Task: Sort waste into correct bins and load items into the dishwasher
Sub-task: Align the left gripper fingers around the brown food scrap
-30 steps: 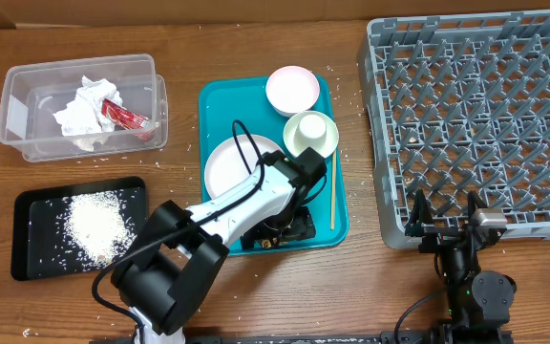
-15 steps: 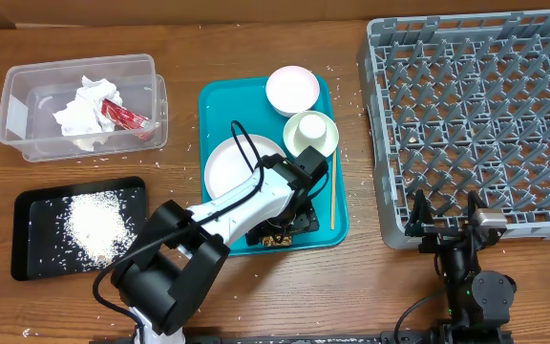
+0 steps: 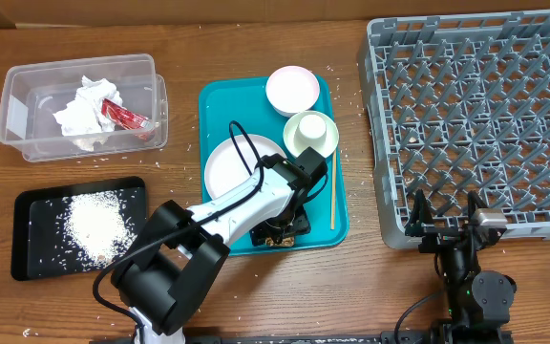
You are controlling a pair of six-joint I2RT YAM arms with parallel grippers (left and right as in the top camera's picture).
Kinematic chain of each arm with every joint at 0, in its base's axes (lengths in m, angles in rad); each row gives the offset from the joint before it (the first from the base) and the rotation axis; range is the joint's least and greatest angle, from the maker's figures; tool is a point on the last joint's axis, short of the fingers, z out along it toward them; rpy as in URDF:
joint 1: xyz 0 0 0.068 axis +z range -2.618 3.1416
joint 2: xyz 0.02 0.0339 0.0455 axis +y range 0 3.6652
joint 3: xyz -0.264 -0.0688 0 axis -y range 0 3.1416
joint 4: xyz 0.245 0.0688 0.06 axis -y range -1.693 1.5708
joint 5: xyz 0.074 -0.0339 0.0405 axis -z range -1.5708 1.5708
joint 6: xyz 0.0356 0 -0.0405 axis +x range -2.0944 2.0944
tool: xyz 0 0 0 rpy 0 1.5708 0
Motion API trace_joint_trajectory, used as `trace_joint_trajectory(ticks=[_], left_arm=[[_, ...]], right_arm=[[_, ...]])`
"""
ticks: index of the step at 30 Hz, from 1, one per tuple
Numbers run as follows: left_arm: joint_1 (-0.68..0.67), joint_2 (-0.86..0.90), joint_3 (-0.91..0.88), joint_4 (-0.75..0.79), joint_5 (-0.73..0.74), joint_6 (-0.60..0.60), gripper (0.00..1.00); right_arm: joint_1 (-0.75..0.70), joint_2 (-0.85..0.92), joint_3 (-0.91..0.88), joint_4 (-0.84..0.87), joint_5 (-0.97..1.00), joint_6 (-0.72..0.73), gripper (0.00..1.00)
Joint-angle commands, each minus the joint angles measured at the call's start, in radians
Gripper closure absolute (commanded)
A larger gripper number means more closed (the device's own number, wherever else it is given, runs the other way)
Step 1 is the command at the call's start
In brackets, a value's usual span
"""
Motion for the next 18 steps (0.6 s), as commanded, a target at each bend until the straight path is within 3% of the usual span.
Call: trace_joint_trajectory(ticks=[1,9,18], left_arm=[[0.005,-0.016,-0.011,-0.005,0.003,-0.009,0.33],[0.005,-0.017,-0.01,-0.015,0.008,-0.005,0.39],[0.013,-0.017,0.046,-0.102,0.006,-0.005,0.35]], right_arm=[[0.005,-0.008,-0.01,0.005,0.01,-0.006,0.0],[0.005,-0.008,-0.01,0.005,0.01,-0.006,0.0],[0.005,-0.008,-0.01,0.005,0.01,-0.006,0.0]])
